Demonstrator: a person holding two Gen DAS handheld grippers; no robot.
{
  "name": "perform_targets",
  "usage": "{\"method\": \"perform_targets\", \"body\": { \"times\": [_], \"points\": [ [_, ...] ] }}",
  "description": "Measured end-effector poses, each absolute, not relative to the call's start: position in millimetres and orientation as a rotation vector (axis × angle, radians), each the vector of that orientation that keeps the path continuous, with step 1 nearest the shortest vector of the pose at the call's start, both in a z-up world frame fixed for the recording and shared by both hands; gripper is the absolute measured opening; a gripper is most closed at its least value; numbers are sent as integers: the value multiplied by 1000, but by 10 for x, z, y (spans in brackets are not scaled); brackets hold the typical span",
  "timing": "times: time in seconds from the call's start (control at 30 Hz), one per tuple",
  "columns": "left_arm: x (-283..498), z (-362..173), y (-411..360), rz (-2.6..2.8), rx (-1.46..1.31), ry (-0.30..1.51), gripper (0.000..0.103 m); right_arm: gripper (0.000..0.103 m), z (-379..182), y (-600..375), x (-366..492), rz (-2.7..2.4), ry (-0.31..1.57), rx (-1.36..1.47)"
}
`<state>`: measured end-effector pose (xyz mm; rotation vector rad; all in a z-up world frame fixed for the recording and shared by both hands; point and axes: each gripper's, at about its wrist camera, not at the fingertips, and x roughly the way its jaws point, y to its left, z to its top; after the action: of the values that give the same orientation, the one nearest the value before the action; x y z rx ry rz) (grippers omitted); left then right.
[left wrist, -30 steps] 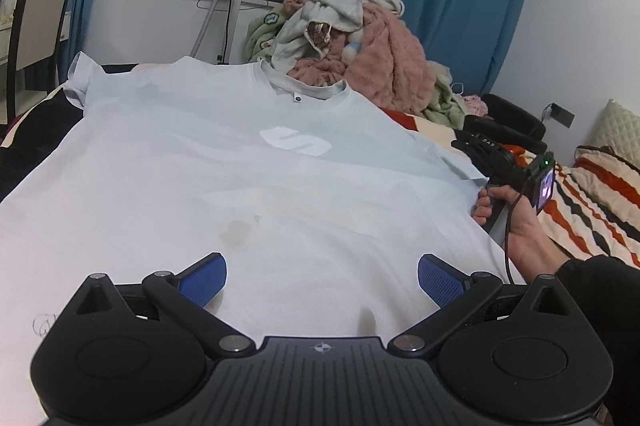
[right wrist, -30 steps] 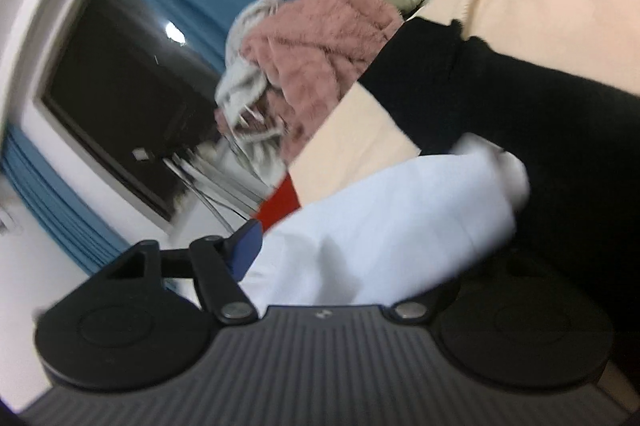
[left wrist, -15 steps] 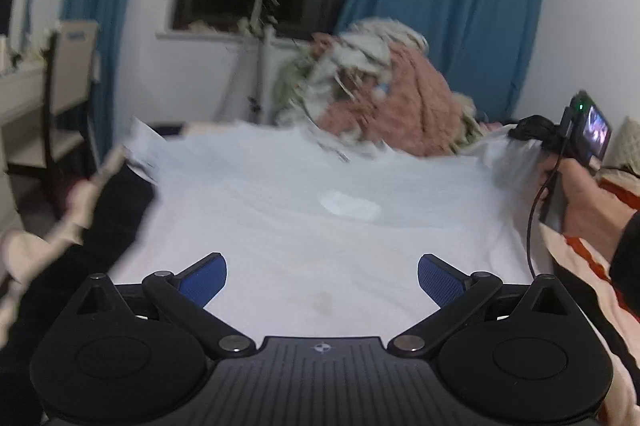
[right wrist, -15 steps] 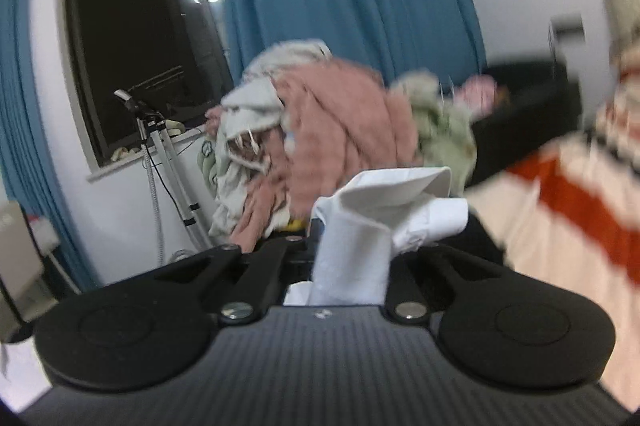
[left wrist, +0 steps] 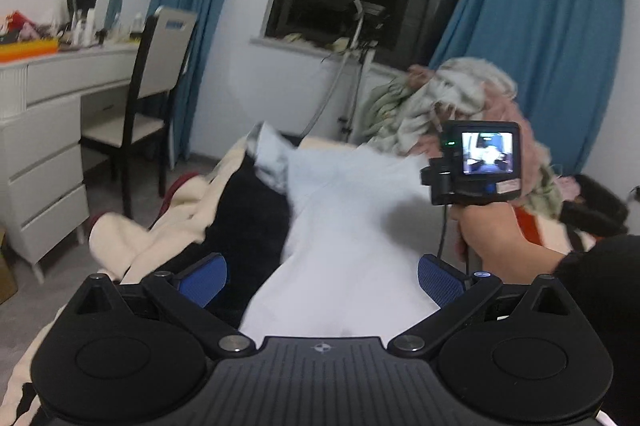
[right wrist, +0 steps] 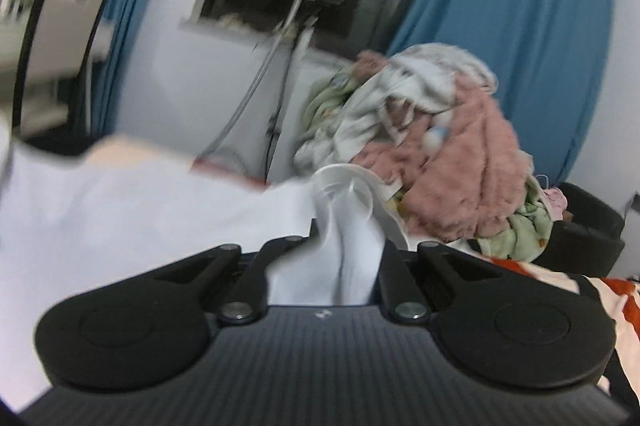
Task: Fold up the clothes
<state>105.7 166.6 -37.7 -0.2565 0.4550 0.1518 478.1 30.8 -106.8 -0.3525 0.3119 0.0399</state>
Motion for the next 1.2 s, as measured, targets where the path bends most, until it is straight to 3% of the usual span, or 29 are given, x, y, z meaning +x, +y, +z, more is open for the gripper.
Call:
{"method": "perform_targets", "body": {
  "times": [0.1, 0.17, 0.23, 0.27, 0.5, 0.8, 1.2],
  "points": [
    [1199, -524, 1738, 165, -274, 497, 103, 8, -1211, 379, 4888, 56, 381, -335],
    [1278, -594, 1723, 157, -267, 518, 103, 25, -1246, 353, 4947, 87, 420, -300],
    [1328, -631, 1692, 148, -252, 529, 103, 78, -1225, 308, 4892, 138, 441, -242],
    [1351, -649, 1670, 141, -244, 532, 103, 86, -1187, 269, 4841, 170, 443, -199],
    [1302, -604, 1490, 126, -200, 513, 103, 88, -608, -153, 4144, 296, 406, 50],
    [941, -338, 1083, 91, -134, 466, 103, 88, 62, -1089, 2484, 290, 351, 156],
    [62, -178, 214, -69, -29, 447, 103, 88, -195, -2068, 761, 221, 343, 178]
  ]
}}
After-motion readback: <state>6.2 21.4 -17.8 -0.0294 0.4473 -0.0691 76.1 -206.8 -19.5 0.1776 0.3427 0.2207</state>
